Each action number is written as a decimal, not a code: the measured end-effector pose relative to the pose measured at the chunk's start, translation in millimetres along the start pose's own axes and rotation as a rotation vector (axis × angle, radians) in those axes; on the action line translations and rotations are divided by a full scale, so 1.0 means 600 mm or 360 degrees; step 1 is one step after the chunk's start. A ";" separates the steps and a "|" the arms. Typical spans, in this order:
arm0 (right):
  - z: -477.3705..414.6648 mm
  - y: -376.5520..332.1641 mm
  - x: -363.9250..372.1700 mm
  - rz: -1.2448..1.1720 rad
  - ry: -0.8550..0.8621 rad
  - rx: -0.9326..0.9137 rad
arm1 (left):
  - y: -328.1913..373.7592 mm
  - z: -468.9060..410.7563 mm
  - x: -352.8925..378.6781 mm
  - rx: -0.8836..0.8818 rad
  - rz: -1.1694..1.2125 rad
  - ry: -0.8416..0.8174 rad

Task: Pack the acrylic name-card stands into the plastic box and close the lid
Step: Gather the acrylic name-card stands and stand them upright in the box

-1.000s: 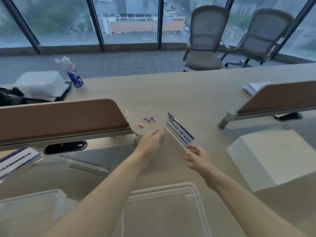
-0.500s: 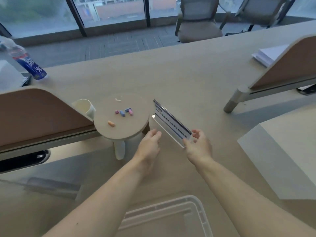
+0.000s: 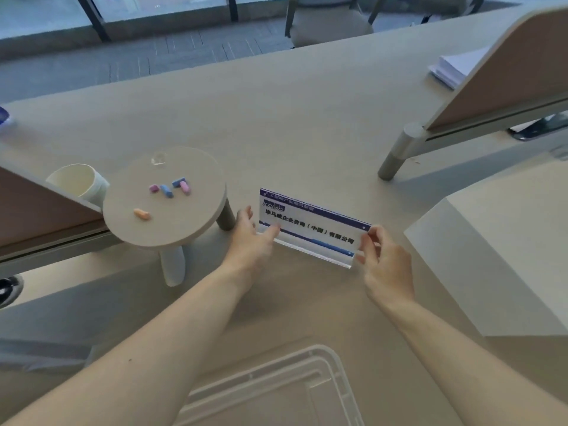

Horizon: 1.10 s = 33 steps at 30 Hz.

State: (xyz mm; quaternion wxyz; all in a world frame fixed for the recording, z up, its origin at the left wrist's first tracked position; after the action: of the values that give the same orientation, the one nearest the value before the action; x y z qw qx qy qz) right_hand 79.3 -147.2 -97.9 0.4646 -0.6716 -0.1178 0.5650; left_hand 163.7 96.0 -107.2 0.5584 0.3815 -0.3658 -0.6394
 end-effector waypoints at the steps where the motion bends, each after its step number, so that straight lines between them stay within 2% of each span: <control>1: 0.000 0.006 -0.005 0.0013 -0.0011 -0.0028 | 0.001 -0.007 0.005 0.0039 -0.0025 -0.0011; 9: 0.022 0.033 -0.045 -0.0039 0.0094 -0.0101 | -0.002 0.009 0.022 0.0309 -0.0441 -0.0083; 14: 0.040 -0.022 -0.081 -0.0095 0.0125 -0.0148 | 0.040 0.067 -0.004 0.0416 -0.0368 -0.0065; 22: 0.110 -0.262 -0.172 -0.0359 0.0080 -0.0442 | 0.248 0.238 -0.142 0.0600 -0.0232 0.0016; 25: 0.162 -0.364 -0.183 -0.0413 -0.0004 -0.0596 | 0.307 0.334 -0.223 0.0650 -0.0215 0.0135; 33: 0.367 -0.583 -0.131 -0.0585 -0.0325 -0.0913 | 0.361 0.588 -0.481 0.0661 -0.0387 0.0478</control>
State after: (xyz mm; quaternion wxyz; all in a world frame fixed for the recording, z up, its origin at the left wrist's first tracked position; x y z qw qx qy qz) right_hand -9.5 96.3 233.5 0.3369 -0.6824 -0.4362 0.4802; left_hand -33.7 373.6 265.0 0.4353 0.6195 -0.3536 -0.5492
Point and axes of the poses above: each hand's wrist, its own z-axis away from the middle knuckle, its own x-axis out of the palm, y = z × x, the point moved 8 cm from there along -z, towards the middle knuckle, and after that the axes turned 6 degrees about z, right-handed, at the moved point
